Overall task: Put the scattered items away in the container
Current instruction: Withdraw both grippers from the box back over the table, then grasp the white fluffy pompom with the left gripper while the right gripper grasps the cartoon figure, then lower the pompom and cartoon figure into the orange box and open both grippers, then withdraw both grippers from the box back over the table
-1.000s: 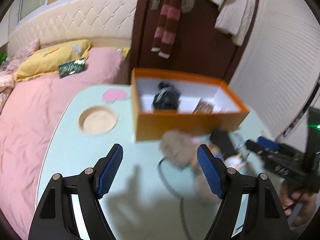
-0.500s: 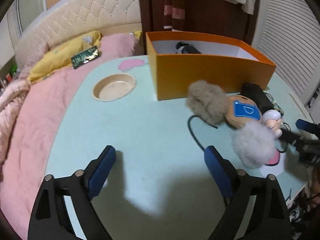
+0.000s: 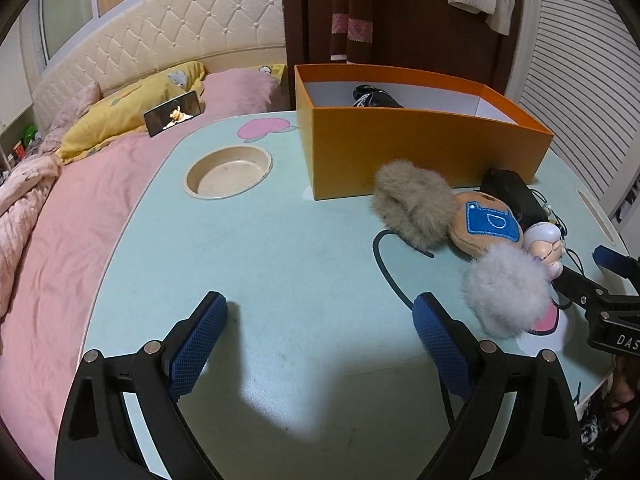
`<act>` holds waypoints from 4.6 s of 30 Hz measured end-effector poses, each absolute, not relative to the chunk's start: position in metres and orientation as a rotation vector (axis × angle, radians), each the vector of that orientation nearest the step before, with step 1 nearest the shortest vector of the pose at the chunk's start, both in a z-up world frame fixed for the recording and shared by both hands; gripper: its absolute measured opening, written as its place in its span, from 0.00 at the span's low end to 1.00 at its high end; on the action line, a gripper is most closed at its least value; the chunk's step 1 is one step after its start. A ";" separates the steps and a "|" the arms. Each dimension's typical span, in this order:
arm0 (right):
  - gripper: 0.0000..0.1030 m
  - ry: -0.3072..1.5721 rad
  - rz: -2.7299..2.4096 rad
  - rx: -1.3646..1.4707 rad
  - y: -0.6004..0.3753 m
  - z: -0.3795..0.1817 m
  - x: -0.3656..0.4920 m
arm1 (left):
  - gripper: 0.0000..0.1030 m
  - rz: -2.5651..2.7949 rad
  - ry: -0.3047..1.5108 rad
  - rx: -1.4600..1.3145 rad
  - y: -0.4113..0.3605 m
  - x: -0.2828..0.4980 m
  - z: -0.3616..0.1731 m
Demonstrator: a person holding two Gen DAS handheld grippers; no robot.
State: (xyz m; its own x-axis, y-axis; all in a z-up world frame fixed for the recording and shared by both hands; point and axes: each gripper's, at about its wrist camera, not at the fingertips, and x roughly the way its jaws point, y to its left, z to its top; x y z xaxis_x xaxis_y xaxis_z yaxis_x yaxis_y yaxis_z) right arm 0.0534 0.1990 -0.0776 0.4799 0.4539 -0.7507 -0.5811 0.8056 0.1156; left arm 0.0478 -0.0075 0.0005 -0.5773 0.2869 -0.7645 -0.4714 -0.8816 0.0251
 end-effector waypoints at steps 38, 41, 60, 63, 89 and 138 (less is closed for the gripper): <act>0.32 0.809 0.910 -0.217 0.246 -0.065 0.050 | 0.92 2.348 0.247 -1.075 0.012 0.064 0.016; 0.32 0.798 0.902 -0.162 0.230 -0.061 0.055 | 0.92 2.306 0.213 -1.039 0.014 0.067 0.025; 0.32 0.669 0.861 -0.021 0.176 -0.012 0.076 | 0.41 2.116 0.308 -1.085 0.072 0.064 0.019; 0.32 0.665 0.860 -0.055 0.185 -0.012 0.076 | 0.41 2.129 0.294 -1.063 0.063 0.065 0.026; 0.32 0.618 0.902 -0.169 0.292 0.015 0.135 | 0.41 2.313 0.261 -0.916 0.092 -0.054 0.090; 0.54 0.806 0.900 -0.173 0.214 -0.036 0.068 | 0.69 2.431 0.142 -1.092 -0.006 0.036 0.045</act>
State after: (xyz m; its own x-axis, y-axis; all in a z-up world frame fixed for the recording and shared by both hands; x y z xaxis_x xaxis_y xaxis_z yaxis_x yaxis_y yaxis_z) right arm 0.0679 0.2145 -0.0355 0.3567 0.6308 -0.6891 -0.7541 0.6298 0.1862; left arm 0.0362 -0.0061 0.0448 -0.5736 0.3743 -0.7286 -0.4564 -0.8847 -0.0951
